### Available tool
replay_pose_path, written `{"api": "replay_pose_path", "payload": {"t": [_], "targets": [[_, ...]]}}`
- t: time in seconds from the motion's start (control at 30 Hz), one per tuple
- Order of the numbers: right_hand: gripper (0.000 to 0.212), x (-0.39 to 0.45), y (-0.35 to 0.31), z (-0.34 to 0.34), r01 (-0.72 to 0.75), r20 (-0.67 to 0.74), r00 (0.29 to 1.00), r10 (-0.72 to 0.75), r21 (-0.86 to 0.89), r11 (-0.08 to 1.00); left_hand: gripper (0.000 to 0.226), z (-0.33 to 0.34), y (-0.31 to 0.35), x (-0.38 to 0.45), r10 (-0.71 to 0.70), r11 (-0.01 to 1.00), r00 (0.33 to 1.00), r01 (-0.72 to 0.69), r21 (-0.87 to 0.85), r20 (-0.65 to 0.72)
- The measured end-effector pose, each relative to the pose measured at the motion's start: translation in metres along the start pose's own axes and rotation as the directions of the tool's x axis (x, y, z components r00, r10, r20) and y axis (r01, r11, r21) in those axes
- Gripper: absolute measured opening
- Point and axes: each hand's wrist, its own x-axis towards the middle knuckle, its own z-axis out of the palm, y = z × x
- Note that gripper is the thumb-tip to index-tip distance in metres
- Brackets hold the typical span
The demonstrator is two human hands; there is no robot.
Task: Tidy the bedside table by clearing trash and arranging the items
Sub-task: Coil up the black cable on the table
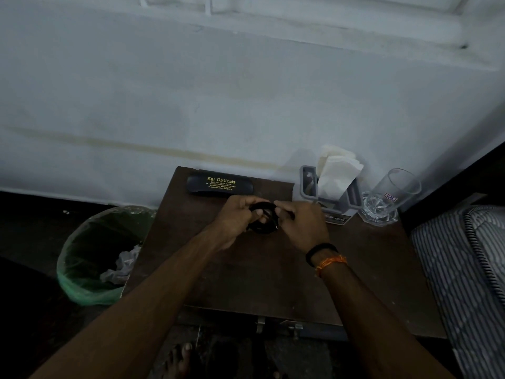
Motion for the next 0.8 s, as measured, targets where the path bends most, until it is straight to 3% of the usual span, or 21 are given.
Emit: {"api": "replay_pose_path", "payload": {"t": [0.13, 0.33, 0.63, 0.8], "targets": [[0.052, -0.002, -0.012, -0.002, 0.033, 0.121, 0.992, -0.028, -0.042, 0.999, 0.031, -0.003, -0.001, 0.003, 0.005, 0.999, 1.0, -0.005, -0.046, -0.004], [0.032, 0.002, -0.005, -0.002, 0.15, 0.194, 0.977, -0.085, -0.353, 0.923, 0.033, -0.004, 0.001, 0.0, -0.004, 1.0, 0.999, 0.004, 0.019, 0.045], [0.019, 0.0, 0.002, 0.002, 0.207, 0.104, 0.977, -0.184, -0.281, 0.937, 0.033, -0.013, 0.009, -0.003, -0.011, 0.989, 0.991, -0.009, 0.145, 0.131], [0.028, 0.0, 0.002, 0.002, 0.224, 0.117, 0.97, -0.212, -0.095, 0.97, 0.031, -0.019, 0.009, -0.004, -0.034, 0.999, 0.988, 0.035, -0.002, 0.153]]}}
